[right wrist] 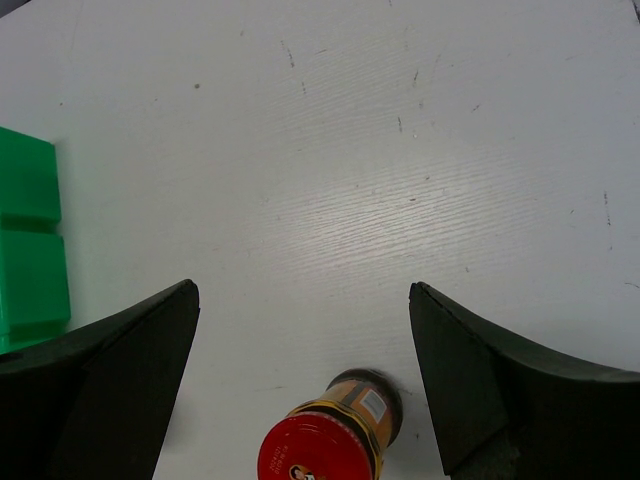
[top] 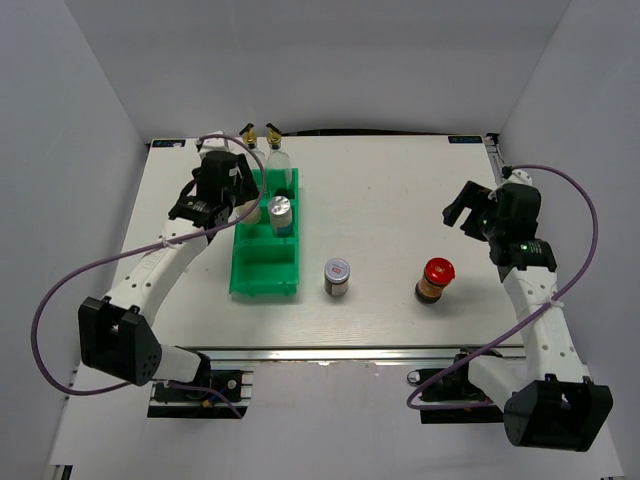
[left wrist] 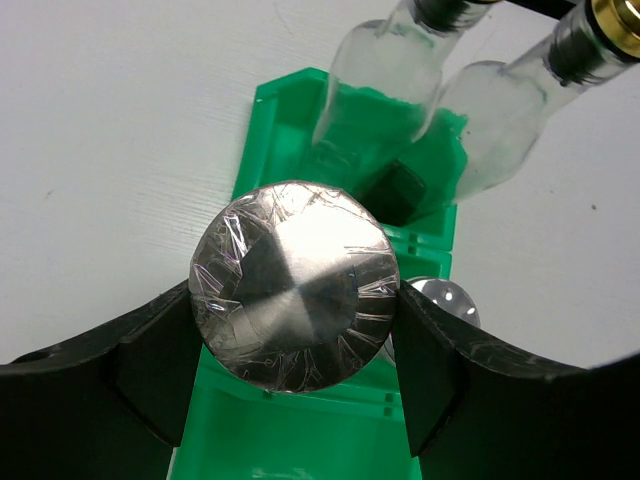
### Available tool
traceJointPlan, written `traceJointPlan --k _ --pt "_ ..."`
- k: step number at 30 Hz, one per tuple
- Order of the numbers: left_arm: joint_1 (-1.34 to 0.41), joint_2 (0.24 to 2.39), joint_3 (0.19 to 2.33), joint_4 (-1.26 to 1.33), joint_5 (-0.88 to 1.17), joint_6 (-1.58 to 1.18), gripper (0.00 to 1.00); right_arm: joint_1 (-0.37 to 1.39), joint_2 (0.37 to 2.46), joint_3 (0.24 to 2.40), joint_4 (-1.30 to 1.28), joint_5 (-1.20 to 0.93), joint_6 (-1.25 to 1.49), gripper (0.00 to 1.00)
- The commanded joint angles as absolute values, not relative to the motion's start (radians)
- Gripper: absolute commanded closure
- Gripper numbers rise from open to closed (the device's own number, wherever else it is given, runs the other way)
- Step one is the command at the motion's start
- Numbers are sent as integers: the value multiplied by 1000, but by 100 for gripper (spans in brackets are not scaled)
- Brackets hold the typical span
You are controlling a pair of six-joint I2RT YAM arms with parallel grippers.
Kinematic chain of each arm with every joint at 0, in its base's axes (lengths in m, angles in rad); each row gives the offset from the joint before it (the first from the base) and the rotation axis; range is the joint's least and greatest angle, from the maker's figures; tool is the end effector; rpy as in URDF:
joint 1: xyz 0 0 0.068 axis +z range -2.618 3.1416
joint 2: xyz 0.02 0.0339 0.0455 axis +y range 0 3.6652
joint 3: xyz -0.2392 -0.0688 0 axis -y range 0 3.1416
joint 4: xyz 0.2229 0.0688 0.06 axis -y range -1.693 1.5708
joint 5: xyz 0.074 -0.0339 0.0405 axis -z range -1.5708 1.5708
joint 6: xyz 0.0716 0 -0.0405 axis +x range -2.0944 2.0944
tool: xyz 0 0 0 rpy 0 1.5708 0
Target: Organize the condiment bottles
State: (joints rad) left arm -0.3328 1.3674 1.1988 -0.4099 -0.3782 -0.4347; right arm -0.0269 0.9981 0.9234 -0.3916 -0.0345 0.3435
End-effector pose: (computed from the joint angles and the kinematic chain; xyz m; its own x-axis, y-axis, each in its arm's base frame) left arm 0.3103 -0.0793 0.2927 -0.4735 -0.2504 -0.8444 -0.2073 0.9635 -0.1695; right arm 0.2471 -0.0042 0.2923 -0.4245 0.3481 -0.8358 0.1477 0.9374 0.3154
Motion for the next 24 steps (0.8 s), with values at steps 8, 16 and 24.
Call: traceJointPlan --k 8,16,24 --pt "-330 1402 1218 -348 -287 -417 100 -32 1012 927 -367 -32 328 11" --pt "-330 1404 1206 -374 -279 -414 100 -32 1017 927 -365 -40 333 11" --pt "-330 1443 1181 -341 -232 -407 75 -32 1017 922 -368 -41 325 11"
